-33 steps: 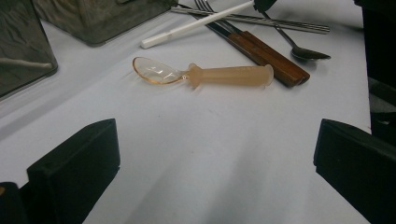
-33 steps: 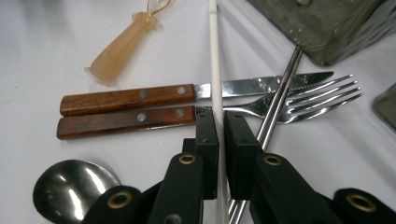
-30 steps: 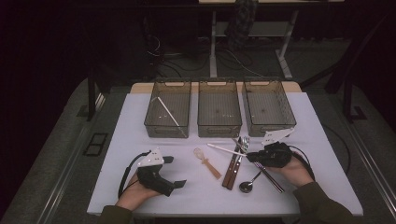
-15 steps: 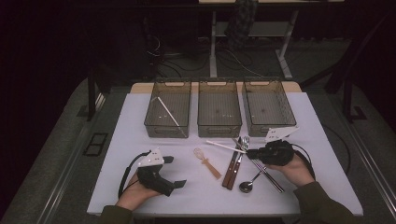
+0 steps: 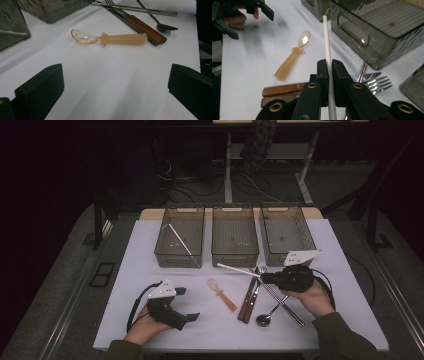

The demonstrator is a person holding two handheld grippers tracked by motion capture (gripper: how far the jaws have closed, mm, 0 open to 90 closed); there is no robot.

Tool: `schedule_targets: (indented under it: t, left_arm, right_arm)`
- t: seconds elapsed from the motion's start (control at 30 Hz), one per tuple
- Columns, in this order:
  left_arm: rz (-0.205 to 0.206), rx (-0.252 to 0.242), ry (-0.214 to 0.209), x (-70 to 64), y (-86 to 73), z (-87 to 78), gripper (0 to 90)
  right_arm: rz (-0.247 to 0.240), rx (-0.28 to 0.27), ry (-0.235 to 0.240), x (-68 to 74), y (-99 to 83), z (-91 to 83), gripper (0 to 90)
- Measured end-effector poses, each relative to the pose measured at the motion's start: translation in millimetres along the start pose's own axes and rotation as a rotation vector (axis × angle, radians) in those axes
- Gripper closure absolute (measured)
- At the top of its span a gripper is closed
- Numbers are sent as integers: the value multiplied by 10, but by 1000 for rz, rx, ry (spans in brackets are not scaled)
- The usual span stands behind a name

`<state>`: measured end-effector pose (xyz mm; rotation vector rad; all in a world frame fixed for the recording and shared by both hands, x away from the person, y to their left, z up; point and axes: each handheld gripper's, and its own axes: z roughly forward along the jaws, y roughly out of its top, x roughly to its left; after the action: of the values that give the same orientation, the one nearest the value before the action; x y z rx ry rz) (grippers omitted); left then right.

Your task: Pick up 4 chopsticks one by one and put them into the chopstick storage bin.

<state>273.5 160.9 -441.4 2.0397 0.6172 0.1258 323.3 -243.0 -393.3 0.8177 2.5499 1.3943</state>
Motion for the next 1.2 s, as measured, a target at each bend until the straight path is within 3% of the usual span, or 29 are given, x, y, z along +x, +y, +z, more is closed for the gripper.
schedule_targets:
  t: [0.6, 0.97, 1.2]
  left_arm:
    - [-4, 0, 3, 3, -1, 2, 0]
    - [-1, 3, -1, 0, -1, 11, 0]
    - [-8, -1, 1, -1, -1, 11, 0]
  right_arm:
    - [0, -84, 18, 69, 259, 74, 850]
    - [-11, -99, 21, 88, 345, 67, 850]
    - [-25, -103, 11, 80, 447, 150, 850]
